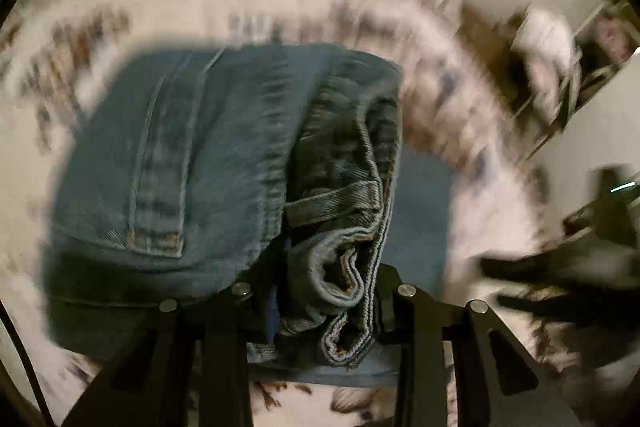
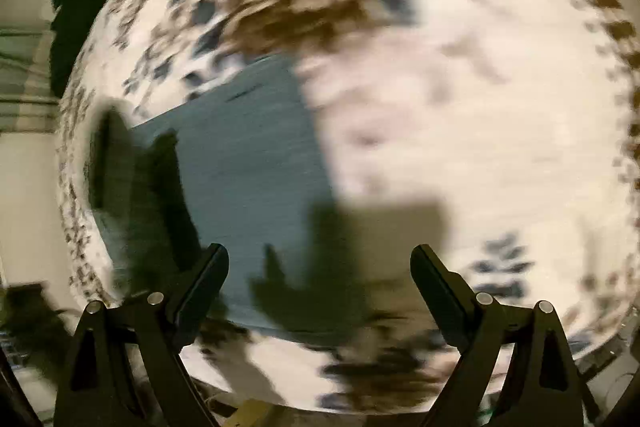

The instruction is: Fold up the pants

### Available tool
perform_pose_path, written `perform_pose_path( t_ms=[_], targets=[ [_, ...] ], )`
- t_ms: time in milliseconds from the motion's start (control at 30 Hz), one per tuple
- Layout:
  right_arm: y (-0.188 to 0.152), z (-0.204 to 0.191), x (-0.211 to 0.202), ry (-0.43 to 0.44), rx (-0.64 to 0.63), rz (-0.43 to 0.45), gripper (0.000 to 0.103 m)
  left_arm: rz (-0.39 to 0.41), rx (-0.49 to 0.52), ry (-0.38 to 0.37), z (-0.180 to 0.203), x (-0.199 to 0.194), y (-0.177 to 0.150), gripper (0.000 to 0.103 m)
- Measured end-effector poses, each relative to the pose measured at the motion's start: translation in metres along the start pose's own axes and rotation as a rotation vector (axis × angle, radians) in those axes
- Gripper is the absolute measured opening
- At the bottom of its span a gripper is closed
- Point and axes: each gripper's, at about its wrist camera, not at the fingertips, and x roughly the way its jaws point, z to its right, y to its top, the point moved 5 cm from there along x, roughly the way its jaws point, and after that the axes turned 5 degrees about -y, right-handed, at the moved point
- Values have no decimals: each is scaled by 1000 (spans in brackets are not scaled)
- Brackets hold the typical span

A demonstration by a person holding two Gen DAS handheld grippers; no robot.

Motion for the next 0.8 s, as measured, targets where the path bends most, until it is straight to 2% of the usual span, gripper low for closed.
perform_pose_path(
  t_ms=[100,167,200,233,267,333,367,433,500,600,633,667,700,733,800],
  targets=[
    [6,15,-10,60,22,9,95,-38,56,29,5,8,-5,36],
    [11,8,-15,153,16,9,95,-57,57,-1,13,-7,1,49],
    [13,1,-16,194,3,7,95,-55,27,-29,13,-19,4,66],
    [15,-7,-15,240,-15,3,95,-49,-12,-37,7,-28,-1,94],
    [16,-20,-12,286,-35,-6,95,-47,-83,-39,-2,-39,1,103],
    [17,-47,2,367,-64,-40,95,-45,-196,-75,-22,-54,3,103],
    [18,-62,14,391,-88,-70,95,-37,-245,-63,-33,-65,5,103],
    [18,-81,38,359,-130,-103,95,-1,-300,-23,-56,-83,7,103],
    [17,-99,62,325,-161,-127,101,40,-324,82,-85,-102,10,103],
    [14,-129,74,300,-205,-121,101,66,-311,234,-116,-116,12,103],
    [11,-140,74,283,-225,-104,94,65,-305,283,-127,-119,11,103],
    [6,-153,72,292,-261,-84,70,63,-303,308,-134,-121,11,103],
    [1,-159,72,224,-288,-55,54,63,-301,317,-139,-121,10,103],
    [-3,-163,73,193,-305,-38,42,63,-293,324,-141,-121,10,103],
    [-6,-160,62,212,-265,1,32,64,-267,333,-140,-125,15,103]
  ],
)
